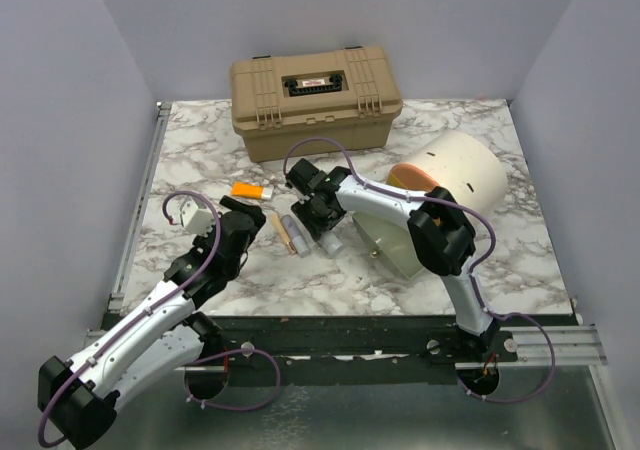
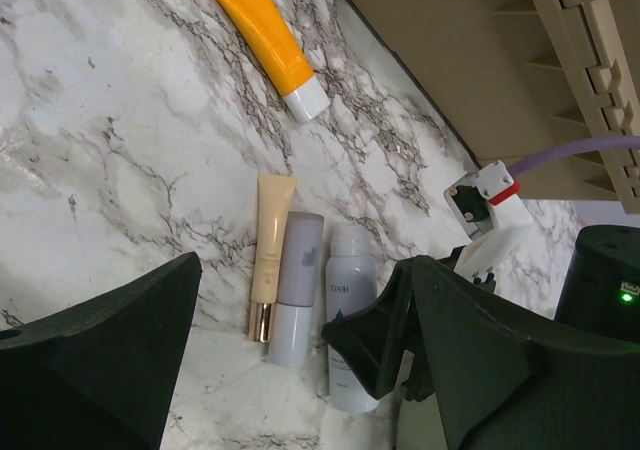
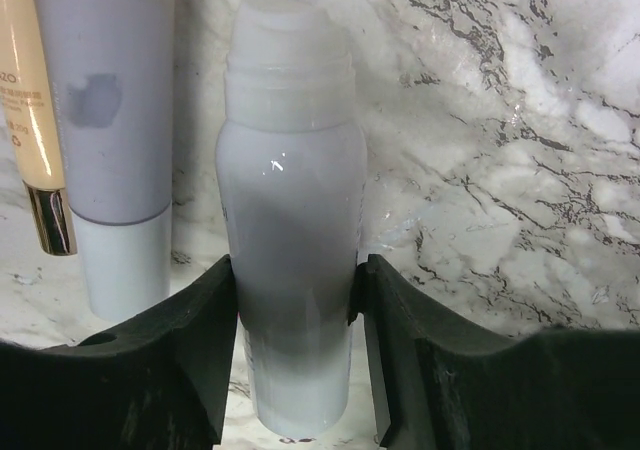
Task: Organize the makeup
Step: Pick up the makeup from the center of the board, then place the makeup in the drawer, then pick up the makeup from the center of the board, then place the makeup in the drawer.
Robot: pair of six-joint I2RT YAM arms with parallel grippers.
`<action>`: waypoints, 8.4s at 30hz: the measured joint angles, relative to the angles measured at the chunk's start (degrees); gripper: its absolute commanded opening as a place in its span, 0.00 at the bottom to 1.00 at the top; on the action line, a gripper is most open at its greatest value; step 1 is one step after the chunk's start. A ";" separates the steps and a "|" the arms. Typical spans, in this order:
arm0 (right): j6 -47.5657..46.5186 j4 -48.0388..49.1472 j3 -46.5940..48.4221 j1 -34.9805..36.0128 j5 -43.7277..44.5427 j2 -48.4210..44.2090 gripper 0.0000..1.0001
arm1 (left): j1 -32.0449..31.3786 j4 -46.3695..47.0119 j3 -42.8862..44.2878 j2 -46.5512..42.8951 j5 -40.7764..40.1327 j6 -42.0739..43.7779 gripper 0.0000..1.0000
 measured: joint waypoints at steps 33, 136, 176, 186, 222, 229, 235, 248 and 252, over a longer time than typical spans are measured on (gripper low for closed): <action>11.08 -4.50 -18.95 1.16 14.60 -34.05 0.29 | 0.00 1.38 -0.76 3.52 0.63 1.29 0.88; 14.03 9.60 -12.09 -0.87 -8.79 -11.54 0.60 | 0.00 7.85 -5.75 -11.45 0.48 8.44 0.88; 14.53 13.66 -5.79 0.24 -10.75 -1.36 0.39 | 0.02 6.60 -6.49 -10.01 0.00 7.54 0.88; 14.53 15.78 -7.78 0.79 -11.30 -1.90 0.21 | 0.02 6.58 -6.49 -8.61 0.22 7.30 0.88; 27.08 18.23 -33.51 1.38 14.78 -47.34 0.20 | 0.02 6.58 -6.49 -5.16 0.44 5.46 0.88; 30.40 12.13 -35.93 1.38 22.29 -48.72 0.18 | 0.02 6.82 -6.36 -2.78 0.46 5.38 0.88; 32.46 8.13 -37.81 1.38 25.31 -48.72 0.18 | 0.02 6.84 -6.01 -0.59 1.16 5.09 0.88; 33.48 5.77 -38.10 1.38 29.46 -50.90 0.19 | 0.13 8.15 -4.31 1.97 2.45 4.74 0.88; 34.18 4.87 -38.10 1.38 29.49 -51.01 0.19 | 0.22 8.17 -4.31 1.62 3.26 4.44 0.88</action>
